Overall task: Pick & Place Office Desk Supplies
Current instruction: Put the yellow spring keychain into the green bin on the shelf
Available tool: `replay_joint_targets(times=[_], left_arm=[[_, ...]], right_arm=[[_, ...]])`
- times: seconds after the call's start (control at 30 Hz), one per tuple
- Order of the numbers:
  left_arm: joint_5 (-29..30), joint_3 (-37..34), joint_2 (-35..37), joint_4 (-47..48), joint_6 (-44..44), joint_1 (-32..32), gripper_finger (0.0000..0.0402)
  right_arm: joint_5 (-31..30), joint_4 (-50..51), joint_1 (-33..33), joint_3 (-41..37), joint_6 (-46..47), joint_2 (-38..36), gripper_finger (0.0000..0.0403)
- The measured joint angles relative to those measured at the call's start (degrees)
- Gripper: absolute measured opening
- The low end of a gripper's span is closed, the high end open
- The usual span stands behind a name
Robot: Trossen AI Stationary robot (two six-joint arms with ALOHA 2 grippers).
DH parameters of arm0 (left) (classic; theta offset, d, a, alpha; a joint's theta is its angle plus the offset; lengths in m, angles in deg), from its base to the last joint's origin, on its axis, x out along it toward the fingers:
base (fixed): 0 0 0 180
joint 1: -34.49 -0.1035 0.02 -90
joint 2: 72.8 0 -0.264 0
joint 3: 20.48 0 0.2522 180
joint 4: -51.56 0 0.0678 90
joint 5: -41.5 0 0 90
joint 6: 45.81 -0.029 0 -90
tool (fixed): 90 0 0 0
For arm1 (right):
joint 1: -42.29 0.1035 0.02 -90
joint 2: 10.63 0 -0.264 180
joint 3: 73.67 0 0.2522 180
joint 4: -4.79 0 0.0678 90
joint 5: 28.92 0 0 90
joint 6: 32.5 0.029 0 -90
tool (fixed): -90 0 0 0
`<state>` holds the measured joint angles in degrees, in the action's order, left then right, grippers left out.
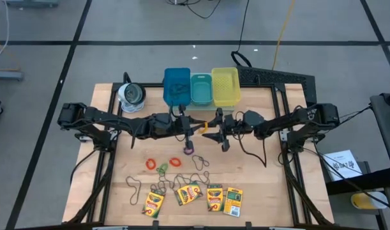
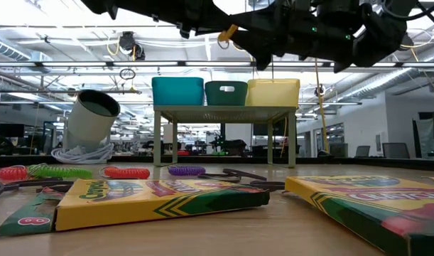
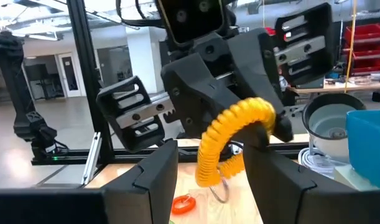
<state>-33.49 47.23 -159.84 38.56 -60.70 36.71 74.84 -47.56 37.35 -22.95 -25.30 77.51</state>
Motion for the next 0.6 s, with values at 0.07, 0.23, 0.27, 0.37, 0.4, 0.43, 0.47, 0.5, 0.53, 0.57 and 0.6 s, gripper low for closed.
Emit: replay_joint_targets(times=[0.07,0.23,0.27,0.37,0.4,0.43,0.47,0.5,0.53,0.57,0.6], left_arm=[[-0.06,0.00,0.02,-0.06,0.03,0.02,0.0037],[0.03,0.00,0.02,-0.08,-0.13,-0.01,0.0027],[0.04,0.00,0.02,0.01,-0.16,-0.02,0.0024],[0.06,-0.02,0.02,0.02,-0.22,-0.02,0.0018],[0.07,-0.02,0.02,0.02,-0.05,-0.02,0.0019],[0.06,-0.02,0.02,0.02,0.04,-0.02,0.0021],[0.07,-0.02,0.02,0.02,0.30,-0.02,0.0025],[0.06,-0.02,0.02,0.02,0.36,0.00,0.0030],[0.04,-0.02,0.02,0.01,0.36,0.00,0.0035],[0.05,-0.02,0.02,0.00,0.37,0.00,0.0041],[0.04,-0.02,0.02,0.00,0.39,-0.02,0.0046]], right_arm=[[-0.04,0.37,0.32,0.05,-1.72,-0.02,0.0171],[0.07,0.47,0.95,0.05,-2.56,-0.02,0.0155],[0.09,0.50,0.96,0.05,-2.66,-0.02,0.0147],[0.07,1.18,0.95,0.05,-3.43,-0.02,0.0115],[0.08,1.19,0.93,0.05,-3.54,-0.02,0.0103],[0.07,1.07,0.93,0.06,-3.56,-0.02,0.0091],[0.07,0.96,0.93,0.05,-3.58,-0.02,0.0078],[0.08,0.96,0.93,0.06,-3.58,-0.02,0.0066],[0.08,0.98,0.93,0.05,-3.58,-0.02,0.0054],[0.09,1.01,0.93,0.06,-3.61,-0.02,0.0042],[0.09,1.01,0.93,0.05,-3.61,-0.02,0.0032]])
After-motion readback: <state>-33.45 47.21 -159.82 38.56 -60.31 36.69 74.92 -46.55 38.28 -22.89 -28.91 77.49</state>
